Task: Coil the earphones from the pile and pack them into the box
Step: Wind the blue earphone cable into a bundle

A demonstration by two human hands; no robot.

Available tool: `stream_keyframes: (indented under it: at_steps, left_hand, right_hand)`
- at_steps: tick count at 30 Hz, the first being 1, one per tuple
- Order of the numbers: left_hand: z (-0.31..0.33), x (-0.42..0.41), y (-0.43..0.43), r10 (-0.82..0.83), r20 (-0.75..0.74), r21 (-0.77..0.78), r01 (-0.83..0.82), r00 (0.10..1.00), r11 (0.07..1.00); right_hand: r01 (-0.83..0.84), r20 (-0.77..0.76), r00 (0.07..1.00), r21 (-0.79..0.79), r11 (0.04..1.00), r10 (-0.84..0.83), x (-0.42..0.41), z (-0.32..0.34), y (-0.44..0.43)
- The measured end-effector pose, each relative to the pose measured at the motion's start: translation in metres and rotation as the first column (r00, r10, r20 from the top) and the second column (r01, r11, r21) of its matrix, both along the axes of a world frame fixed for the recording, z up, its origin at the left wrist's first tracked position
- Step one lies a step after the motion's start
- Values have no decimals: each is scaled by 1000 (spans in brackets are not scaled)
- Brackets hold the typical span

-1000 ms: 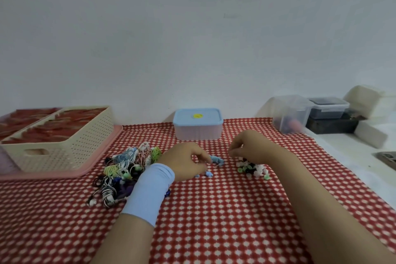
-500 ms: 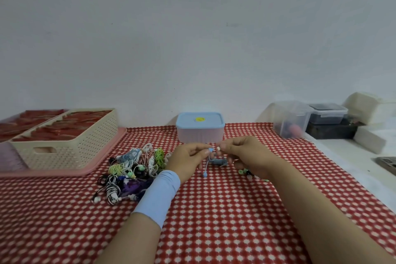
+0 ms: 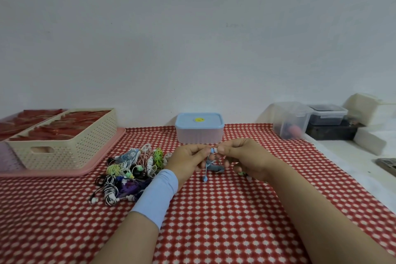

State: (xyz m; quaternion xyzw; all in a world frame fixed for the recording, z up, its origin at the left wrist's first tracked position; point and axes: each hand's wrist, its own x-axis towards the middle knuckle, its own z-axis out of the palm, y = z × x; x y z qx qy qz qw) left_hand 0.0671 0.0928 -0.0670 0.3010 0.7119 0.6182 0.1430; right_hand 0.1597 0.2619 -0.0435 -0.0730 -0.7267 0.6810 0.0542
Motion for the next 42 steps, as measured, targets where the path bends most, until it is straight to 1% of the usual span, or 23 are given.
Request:
stream_keyframes:
  at_steps: [5, 11, 15, 18, 21, 24, 27, 30, 32, 35, 42]
  left_hand:
    - [0, 0, 0, -13, 9, 21, 13, 1000, 1000]
    - [0, 2, 0, -54, 92, 95, 45, 994, 994]
    - [-2, 0, 0, -49, 68, 59, 45, 996, 997]
    - [-1, 0, -1, -41, 104, 55, 36, 994, 998]
    - [1, -1, 0, -10, 104, 22, 8, 995, 1000]
    - [2, -1, 0, -6, 153, 24, 2, 988, 1000]
    - [5, 1, -1, -21, 203, 45, 12, 979, 999]
    - [7, 4, -1, -30, 214, 1, 30, 976, 1000]
    - [8, 5, -1, -30, 236, -7, 32, 971, 999]
    - [7, 3, -1, -33, 259, 5, 33, 965, 999]
    - [3, 0, 0, -23, 238, -3, 24, 971, 1000]
  right_hand:
    - [-10, -12, 1000, -15, 1000, 10, -2, -4, 1]
    - [-31, -24, 999, -69, 997, 30, -5, -7, 0]
    - [19, 19, 1000, -60, 998, -17, -6, -9, -2]
    - [60, -15, 998, -45, 997, -61, -6, -7, -6]
    - [84, -96, 992, 25, 996, -81, -2, -2, -10]
    - [93, -157, 985, 164, 982, -67, 2, 2, -9]
    - [96, -217, 976, 311, 945, -28, 2, 4, -9]
    - [165, -259, 964, 402, 901, -61, -1, 1, -8]
    - [183, -266, 961, 418, 890, -72, -3, 0, -7]
    - [162, -254, 965, 410, 898, -58, -2, 0, -7]
    - [168, -234, 969, 396, 903, -78, -1, 0, -10]
